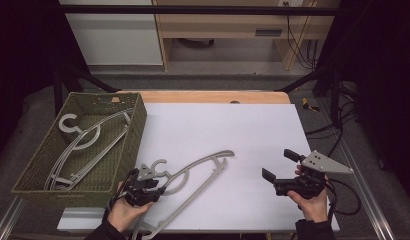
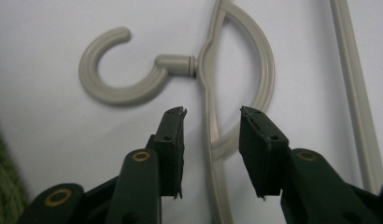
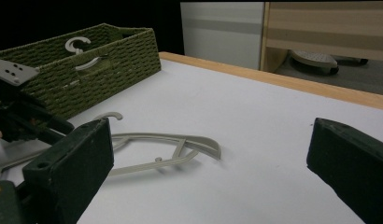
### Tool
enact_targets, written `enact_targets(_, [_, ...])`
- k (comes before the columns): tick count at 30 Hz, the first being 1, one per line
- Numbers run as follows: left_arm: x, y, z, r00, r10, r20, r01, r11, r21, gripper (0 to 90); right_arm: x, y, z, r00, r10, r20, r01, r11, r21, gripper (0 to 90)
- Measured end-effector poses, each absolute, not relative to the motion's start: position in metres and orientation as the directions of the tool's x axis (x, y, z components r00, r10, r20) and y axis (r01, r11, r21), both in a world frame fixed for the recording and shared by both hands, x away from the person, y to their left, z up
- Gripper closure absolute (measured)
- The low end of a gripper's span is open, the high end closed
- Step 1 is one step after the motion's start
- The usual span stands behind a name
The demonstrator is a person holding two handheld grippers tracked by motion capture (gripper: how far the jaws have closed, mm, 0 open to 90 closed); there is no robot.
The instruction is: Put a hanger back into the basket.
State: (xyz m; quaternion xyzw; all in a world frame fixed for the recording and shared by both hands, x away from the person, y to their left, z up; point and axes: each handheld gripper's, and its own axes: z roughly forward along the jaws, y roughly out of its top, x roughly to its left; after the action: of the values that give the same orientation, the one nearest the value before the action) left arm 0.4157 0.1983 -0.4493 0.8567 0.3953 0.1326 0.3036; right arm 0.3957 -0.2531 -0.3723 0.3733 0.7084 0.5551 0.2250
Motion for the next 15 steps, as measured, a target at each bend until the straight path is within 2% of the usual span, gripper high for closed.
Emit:
enact_targets(7, [0.413,0.198,-0.458,0.662,0.749,-0.043,0.636,-0.53,0.561,63.3,0.395,-0.253,-0.371,-0.621,0.778,0.096,0.279,0.104,0.955,0.9])
enact_targets(15, [0.41,0.189,-0.46,0.625,0.78,0.006,0.661,-0.533,0.528,72.6,0.395,-0.253,-0.371,-0.619,0.78,0.094,0.279,0.106,0.955,0.9])
